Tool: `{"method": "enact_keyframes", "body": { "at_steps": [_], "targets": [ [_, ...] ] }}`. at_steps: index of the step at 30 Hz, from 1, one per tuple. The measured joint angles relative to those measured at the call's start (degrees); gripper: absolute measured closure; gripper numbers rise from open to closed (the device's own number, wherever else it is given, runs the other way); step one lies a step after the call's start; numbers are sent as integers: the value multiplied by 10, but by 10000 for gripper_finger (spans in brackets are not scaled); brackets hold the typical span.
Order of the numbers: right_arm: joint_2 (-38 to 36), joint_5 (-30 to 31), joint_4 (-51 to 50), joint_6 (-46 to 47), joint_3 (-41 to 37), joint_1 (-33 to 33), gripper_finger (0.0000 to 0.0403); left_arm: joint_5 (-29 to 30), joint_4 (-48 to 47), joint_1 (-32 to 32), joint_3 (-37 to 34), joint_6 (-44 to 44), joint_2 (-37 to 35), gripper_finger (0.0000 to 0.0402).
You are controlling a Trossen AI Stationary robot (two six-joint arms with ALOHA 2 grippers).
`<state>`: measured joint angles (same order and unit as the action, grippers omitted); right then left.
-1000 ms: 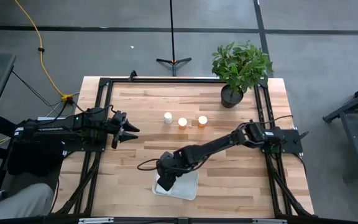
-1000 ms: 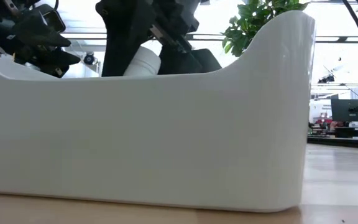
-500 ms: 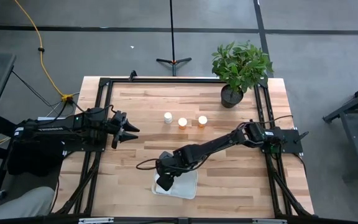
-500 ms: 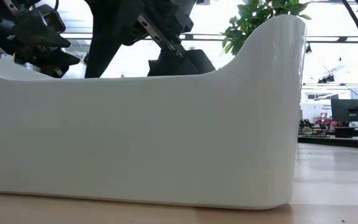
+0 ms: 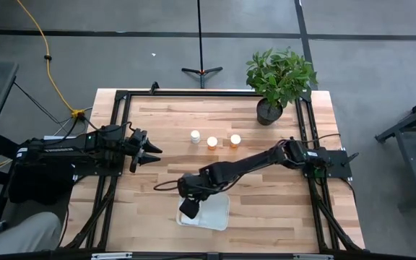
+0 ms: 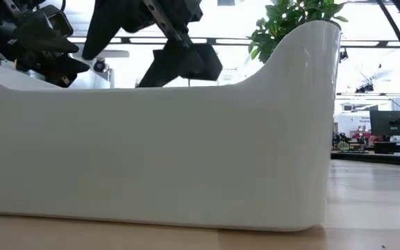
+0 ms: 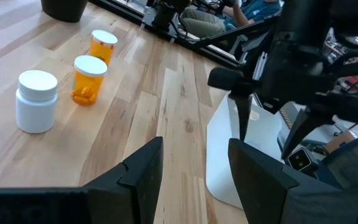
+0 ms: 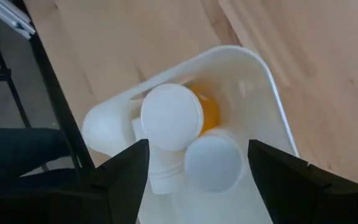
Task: Pick and place pill bottles into a basket
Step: Put the left orange pill bottle into the white bin
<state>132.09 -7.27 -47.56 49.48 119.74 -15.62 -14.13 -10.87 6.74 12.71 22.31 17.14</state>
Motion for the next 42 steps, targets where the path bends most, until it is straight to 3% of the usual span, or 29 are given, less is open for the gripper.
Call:
{"method": "enact_keyframes", "body": {
  "at_steps": [10, 17, 24, 34, 42],
  "targets": [
    [-1, 84, -89, -115, 91, 35, 139, 0, 0, 0, 0, 0, 0, 186],
    [-1, 146, -203, -158, 136, 85, 139, 3, 0, 0, 0, 1, 0, 186],
    [-1, 124, -304, -192, 139, 146, 139, 3, 0, 0, 0, 7, 0, 186],
    [-1, 74, -315, -279, 136, 204, 139, 3, 0, 0, 0, 24, 0, 186],
    [4, 95, -347, -279, 135, 240, 114, 2, 0, 0, 0, 35, 0, 186]
  ]
}}
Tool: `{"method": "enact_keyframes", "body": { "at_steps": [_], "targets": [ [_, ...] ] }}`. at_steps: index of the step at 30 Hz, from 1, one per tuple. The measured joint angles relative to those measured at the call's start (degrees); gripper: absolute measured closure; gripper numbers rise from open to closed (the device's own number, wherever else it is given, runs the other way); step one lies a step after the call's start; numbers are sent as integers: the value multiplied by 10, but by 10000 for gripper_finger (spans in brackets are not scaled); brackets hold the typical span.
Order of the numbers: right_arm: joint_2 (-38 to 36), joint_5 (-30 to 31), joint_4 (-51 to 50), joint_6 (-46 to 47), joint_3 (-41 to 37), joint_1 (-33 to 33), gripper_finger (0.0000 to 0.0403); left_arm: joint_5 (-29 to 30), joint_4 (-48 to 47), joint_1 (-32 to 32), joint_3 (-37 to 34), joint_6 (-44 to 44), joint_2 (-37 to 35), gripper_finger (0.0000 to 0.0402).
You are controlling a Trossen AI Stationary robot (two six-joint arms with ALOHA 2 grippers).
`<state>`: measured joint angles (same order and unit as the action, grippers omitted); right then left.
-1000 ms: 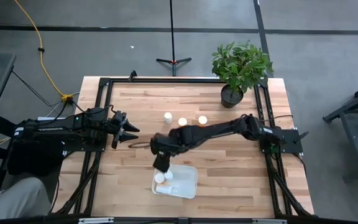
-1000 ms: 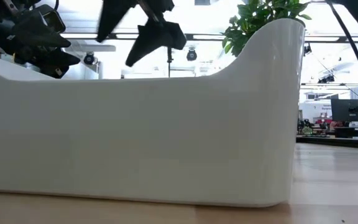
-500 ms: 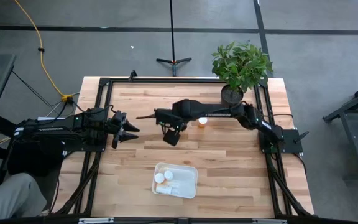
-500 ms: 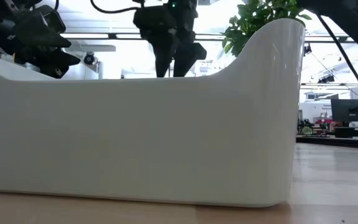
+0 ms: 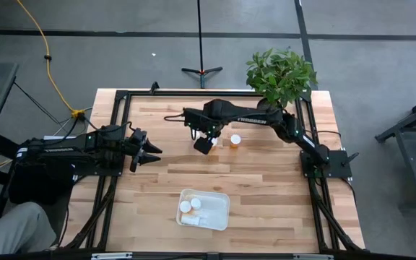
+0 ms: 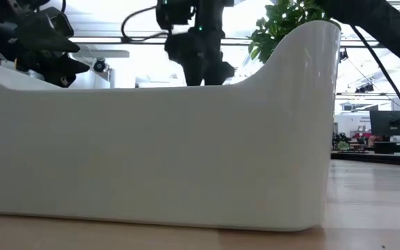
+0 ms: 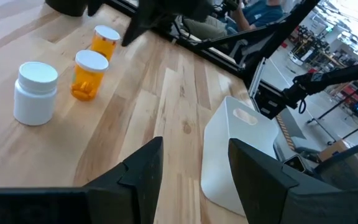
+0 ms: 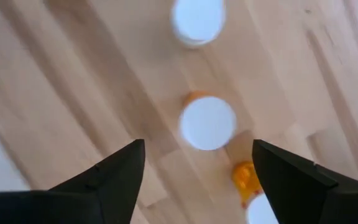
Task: Pick and place pill bottles into a basket
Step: Put the left orange pill bottle into the white bin
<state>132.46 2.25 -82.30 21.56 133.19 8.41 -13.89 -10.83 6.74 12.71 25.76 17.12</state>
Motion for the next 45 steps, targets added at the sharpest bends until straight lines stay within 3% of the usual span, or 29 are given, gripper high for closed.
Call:
{"method": "enact_keyframes", "body": {
  "at_steps": [4, 17, 30, 45],
  "targets": [
    [0, 27, -3, 8, -19, 6, 103, 0, 0, 0, 0, 0, 0, 186],
    [1, -37, 27, 16, -103, 6, 102, 0, 0, 0, 0, 2, 0, 186],
    [1, -65, 60, -11, -103, 18, 102, -1, 0, 0, 0, 5, 0, 186],
    [1, -41, 86, -12, -103, 30, 102, -1, 0, 0, 0, 17, 0, 186]
  ]
}}
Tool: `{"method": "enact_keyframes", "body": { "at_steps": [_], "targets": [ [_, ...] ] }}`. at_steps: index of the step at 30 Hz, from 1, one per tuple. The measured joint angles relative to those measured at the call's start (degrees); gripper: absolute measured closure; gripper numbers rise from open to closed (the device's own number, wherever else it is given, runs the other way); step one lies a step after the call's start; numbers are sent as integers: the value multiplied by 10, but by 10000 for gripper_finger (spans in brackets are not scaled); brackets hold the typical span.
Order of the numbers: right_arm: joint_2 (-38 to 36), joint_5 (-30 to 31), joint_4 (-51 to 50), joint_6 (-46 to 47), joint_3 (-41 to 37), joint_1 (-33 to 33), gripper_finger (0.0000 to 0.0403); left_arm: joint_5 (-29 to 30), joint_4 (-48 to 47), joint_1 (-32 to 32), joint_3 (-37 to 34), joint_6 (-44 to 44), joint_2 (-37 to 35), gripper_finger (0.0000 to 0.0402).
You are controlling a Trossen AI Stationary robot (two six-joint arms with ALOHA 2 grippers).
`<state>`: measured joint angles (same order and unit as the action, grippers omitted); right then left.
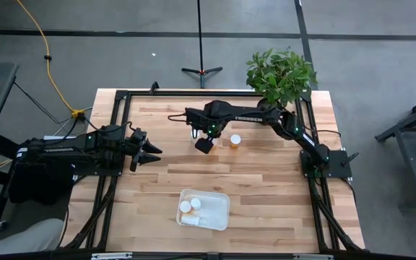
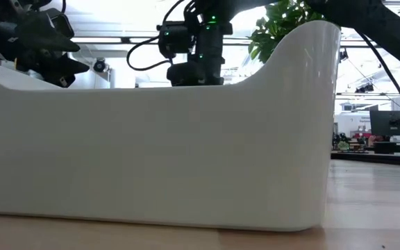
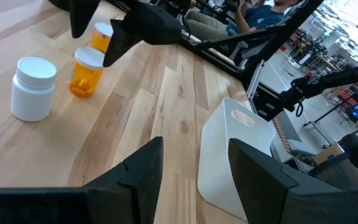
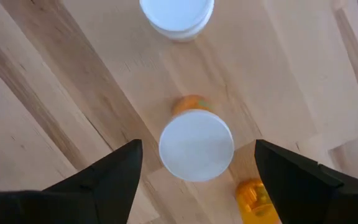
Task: Pick and place pill bottles into a basket
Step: Put the left orange pill bottle into the white bin
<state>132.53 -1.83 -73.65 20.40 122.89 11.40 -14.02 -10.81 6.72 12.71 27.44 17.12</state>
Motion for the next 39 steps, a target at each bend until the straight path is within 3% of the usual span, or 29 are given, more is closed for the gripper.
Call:
{"method": "enact_keyframes", "body": {
  "at_steps": [29, 39],
  "targets": [
    [44, -21, 6, -1, 0, 2, 102, 0, 0, 0, 0, 1, 0, 186],
    [58, -60, 6, -3, 0, 3, 102, 1, 0, 0, 0, 2, 0, 186]
  ]
}}
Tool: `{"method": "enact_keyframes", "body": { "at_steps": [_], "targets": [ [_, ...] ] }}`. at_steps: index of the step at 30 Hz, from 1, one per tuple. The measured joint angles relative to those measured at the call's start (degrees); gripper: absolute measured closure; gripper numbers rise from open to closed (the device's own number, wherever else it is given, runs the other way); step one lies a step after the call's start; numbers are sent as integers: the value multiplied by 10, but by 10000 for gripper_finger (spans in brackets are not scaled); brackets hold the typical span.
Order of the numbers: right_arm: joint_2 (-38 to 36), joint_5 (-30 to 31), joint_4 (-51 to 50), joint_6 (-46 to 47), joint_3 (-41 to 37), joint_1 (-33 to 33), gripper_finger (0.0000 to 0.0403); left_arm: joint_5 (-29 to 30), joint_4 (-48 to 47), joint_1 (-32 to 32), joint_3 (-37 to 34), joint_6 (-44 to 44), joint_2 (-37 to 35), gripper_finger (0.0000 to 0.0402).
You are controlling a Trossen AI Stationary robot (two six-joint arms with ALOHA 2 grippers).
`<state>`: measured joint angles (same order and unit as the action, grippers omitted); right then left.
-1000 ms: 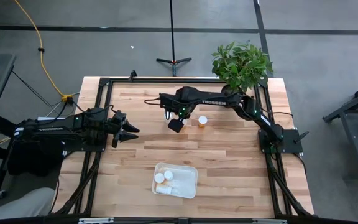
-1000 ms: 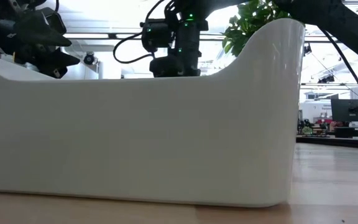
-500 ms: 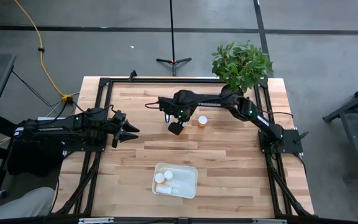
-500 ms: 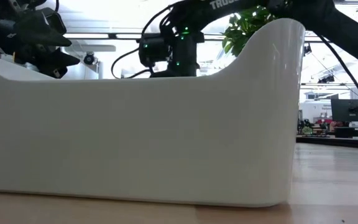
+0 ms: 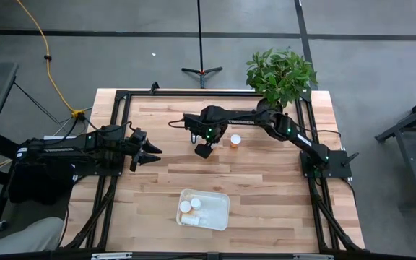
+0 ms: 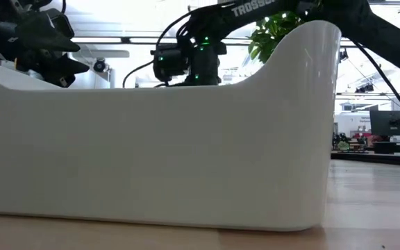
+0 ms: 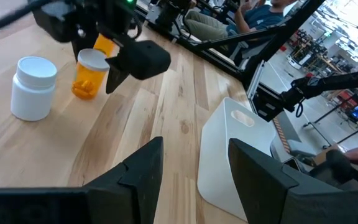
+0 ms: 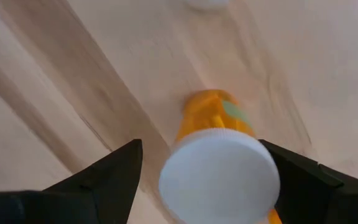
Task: Pick and place pill bottles into a basket
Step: Put the left orange pill bottle into the white bin
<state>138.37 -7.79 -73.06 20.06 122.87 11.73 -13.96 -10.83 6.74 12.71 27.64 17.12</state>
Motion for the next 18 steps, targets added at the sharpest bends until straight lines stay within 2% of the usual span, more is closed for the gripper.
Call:
{"method": "enact_keyframes", "body": {
  "at_steps": [12, 18],
  "targets": [
    [14, 9, 11, -11, 0, -1, 106, 1, -1, 0, 0, -1, 0, 186],
    [14, 10, 9, -13, 0, -1, 136, 1, -1, 0, 0, -1, 0, 186]
  ]
}}
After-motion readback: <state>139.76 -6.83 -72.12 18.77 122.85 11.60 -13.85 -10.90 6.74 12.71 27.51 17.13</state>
